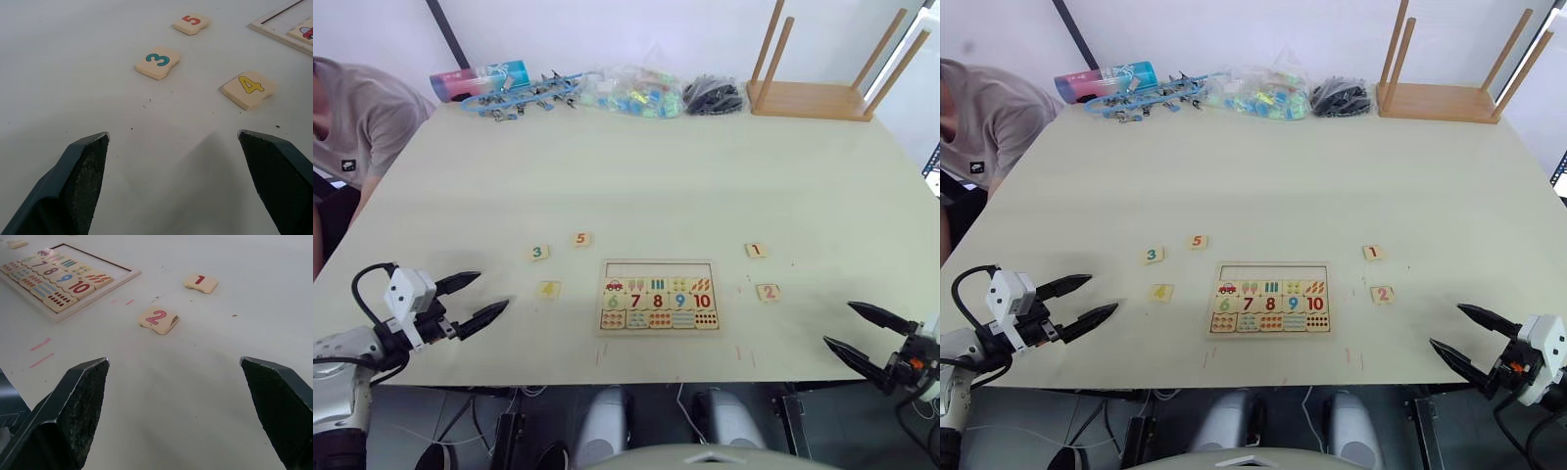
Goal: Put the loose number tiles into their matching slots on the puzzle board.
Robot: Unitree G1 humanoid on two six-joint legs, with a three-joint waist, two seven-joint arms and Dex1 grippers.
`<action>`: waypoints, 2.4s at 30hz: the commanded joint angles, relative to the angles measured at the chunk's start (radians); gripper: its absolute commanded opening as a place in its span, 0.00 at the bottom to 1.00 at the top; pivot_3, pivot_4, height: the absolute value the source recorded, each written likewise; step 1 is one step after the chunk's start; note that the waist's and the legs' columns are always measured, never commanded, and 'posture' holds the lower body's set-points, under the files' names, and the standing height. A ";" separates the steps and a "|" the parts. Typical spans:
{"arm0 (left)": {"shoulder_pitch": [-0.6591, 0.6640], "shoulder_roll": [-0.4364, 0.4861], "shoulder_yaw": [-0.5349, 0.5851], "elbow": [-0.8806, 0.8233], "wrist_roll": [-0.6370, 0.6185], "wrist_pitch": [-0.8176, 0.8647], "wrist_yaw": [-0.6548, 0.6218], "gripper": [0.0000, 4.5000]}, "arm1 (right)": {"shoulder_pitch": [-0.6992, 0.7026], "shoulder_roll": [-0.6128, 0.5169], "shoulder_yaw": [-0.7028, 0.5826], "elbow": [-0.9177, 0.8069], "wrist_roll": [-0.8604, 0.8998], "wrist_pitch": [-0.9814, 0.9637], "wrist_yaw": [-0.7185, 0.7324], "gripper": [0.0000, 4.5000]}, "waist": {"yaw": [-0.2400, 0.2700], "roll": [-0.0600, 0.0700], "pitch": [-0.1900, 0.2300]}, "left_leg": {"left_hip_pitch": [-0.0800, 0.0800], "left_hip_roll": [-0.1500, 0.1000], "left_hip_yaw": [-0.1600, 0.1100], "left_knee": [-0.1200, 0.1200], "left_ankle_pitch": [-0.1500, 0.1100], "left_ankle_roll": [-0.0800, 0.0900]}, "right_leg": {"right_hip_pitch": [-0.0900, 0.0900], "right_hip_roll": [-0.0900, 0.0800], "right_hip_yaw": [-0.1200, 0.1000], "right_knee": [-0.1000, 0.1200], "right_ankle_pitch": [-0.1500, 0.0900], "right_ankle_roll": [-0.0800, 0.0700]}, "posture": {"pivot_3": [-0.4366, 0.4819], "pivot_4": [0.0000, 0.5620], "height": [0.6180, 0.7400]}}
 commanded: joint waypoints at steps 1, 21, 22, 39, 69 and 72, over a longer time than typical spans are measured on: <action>-0.024 0.007 0.011 0.027 -0.008 -0.021 -0.017 1.00 | 0.004 -0.006 -0.031 -0.021 0.019 -0.026 0.000 1.00 | 0.000 0.000 0.000 | 0.000 0.000 0.000 0.000 0.000 0.000 | 0.000 0.000 0.000 0.000 0.000 0.000 | 0.48 0.27 0.98; -0.154 0.013 -0.055 0.067 -0.014 -0.022 -0.120 1.00 | -0.057 -0.026 -0.005 -0.024 0.030 -0.024 0.018 1.00 | -0.002 0.001 0.000 | 0.000 0.000 0.000 -0.001 -0.001 -0.002 | 0.000 -0.008 -0.010 -0.001 0.001 -0.001 | 0.48 0.27 0.98; -0.170 0.011 -0.061 0.062 -0.018 -0.014 -0.126 1.00 | -0.064 -0.029 -0.001 -0.027 0.031 -0.021 0.023 1.00 | -0.002 0.001 0.000 | 0.000 0.000 0.000 -0.001 -0.001 -0.001 | 0.000 -0.008 -0.010 -0.001 0.001 -0.001 | 0.48 0.27 0.98; -0.420 0.162 -0.348 0.086 -0.175 -0.035 -0.430 1.00 | -0.471 -0.185 0.234 0.095 -0.089 0.134 0.029 1.00 | -0.002 0.002 0.001 | 0.000 -0.001 0.002 0.001 0.001 0.001 | 0.000 0.005 -0.015 0.001 0.003 0.004 | 0.48 0.27 0.98; -0.195 0.241 -0.306 0.027 -0.452 -0.193 -0.430 1.00 | -1.285 -0.098 0.690 1.012 -0.556 -0.271 0.301 1.00 | -0.007 0.004 0.006 | -0.003 -0.001 0.015 0.001 0.003 -0.003 | -0.007 0.009 -0.007 0.002 0.004 0.006 | 0.48 0.27 0.98; -0.170 0.226 -0.274 0.021 -0.452 -0.195 -0.430 1.00 | -1.306 -0.078 0.688 1.052 -0.562 -0.305 0.303 1.00 | -0.009 0.004 0.006 | -0.002 -0.001 0.017 0.001 0.003 -0.003 | -0.007 0.009 -0.006 0.002 0.004 0.006 | 0.48 0.27 0.98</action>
